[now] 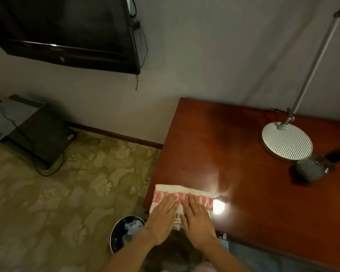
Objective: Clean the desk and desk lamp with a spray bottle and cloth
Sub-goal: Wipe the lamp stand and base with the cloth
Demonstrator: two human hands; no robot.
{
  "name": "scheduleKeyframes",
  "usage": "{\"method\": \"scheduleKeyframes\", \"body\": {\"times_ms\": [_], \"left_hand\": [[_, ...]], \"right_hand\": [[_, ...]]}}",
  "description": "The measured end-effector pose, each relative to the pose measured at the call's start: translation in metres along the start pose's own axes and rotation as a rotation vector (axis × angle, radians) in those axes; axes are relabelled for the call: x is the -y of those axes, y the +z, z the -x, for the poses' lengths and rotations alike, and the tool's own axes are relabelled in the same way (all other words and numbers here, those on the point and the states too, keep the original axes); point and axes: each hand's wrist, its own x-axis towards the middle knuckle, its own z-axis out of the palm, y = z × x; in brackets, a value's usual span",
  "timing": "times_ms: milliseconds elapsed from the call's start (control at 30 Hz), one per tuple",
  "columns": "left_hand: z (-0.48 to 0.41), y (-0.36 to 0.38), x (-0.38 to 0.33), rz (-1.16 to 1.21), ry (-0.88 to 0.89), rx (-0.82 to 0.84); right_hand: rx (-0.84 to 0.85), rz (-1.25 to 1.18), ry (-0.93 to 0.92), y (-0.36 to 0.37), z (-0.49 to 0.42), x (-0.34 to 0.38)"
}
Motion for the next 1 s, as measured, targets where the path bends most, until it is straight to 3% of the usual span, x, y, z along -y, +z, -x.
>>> {"method": "scheduleKeyframes", "body": {"times_ms": [100,200,600,700,767,1000], "left_hand": [[0.009,0.015,0.001,0.007,0.021,-0.053],[0.009,0.033,0.007,-0.003,0.054,0.030],[-0.025,0.034,0.004,0.006,0.052,0.072],[-0.053,0.026,0.003,0.037,0.063,0.095],[-0.080,0.015,0.000,0.067,0.062,0.154],[-0.203,-0.023,-0.003,0.086,0.106,0.132]], "right_hand": [[-0.028,0.007,0.012,0.017,0.014,0.001],[-0.022,-0.016,0.056,0.029,0.016,0.003],[0.044,-0.113,0.157,0.025,0.002,-0.015],[0.092,-0.182,0.177,0.014,-0.015,-0.028],[0.034,-0.193,0.139,0.003,-0.034,-0.044],[0.087,-0.190,0.125,-0.051,-0.132,-0.111]]}}
